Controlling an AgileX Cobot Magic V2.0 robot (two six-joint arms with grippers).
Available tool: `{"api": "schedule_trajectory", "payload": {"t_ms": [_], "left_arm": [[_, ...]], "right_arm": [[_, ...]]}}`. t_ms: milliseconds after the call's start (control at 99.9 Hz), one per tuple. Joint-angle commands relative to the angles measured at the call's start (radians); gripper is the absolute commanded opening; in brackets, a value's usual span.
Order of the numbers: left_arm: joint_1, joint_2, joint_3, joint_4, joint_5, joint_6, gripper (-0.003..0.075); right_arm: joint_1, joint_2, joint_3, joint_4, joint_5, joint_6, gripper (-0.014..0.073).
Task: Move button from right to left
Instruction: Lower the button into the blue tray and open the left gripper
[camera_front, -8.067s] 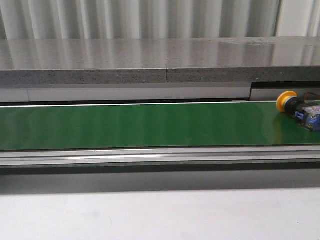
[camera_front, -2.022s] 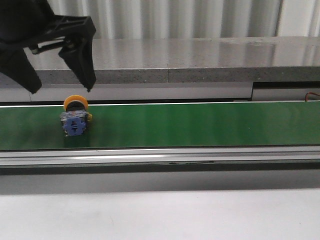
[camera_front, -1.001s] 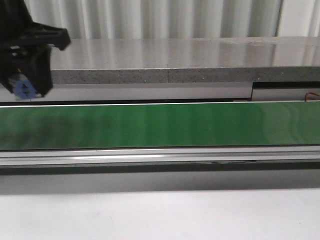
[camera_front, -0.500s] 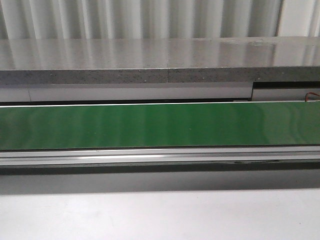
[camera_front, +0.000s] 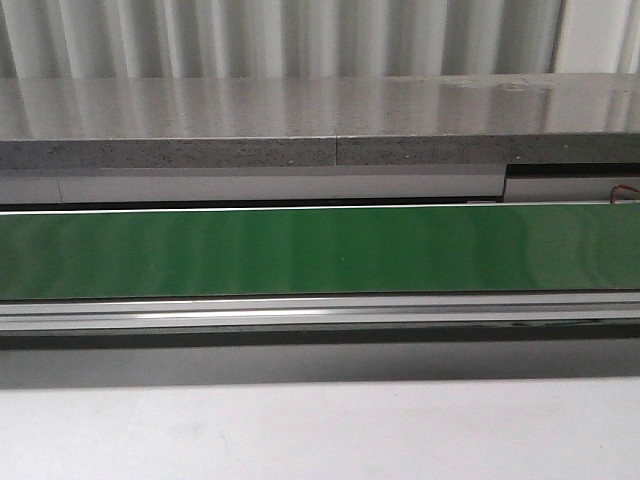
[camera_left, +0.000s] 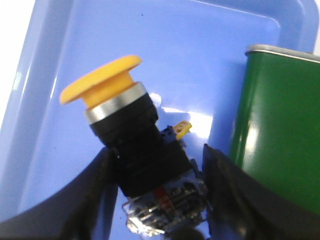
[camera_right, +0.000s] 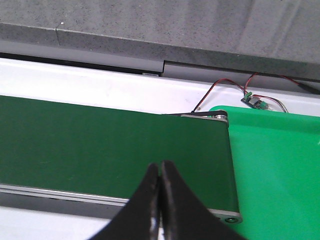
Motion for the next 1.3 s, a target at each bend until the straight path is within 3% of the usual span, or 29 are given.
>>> {"api": "schedule_trajectory", "payload": {"t_ms": [0, 320, 1151, 1291], "left_arm": [[0.004, -0.002, -0.034, -0.019, -0.072, 0.002, -0.0020], [0.004, 0.135, -0.034, -0.041, -0.170, 0.002, -0.0020], [0.004, 0.233, -0.034, -0.085, -0.157, 0.002, -0.0019], [0.004, 0.238, -0.034, -0.085, -0.153, 0.011, 0.0047]], "right_arm": [[-0.001, 0.001, -0.025, 0.006, -0.073, -0.006, -0.0067], [-0.001, 0.001, -0.025, 0.006, -0.073, -0.006, -0.0067], [-0.001, 0.001, -0.025, 0.006, -0.073, -0.006, -0.0067], [-0.001, 0.001, -0.025, 0.006, -0.073, -0.006, -0.0067]]}}
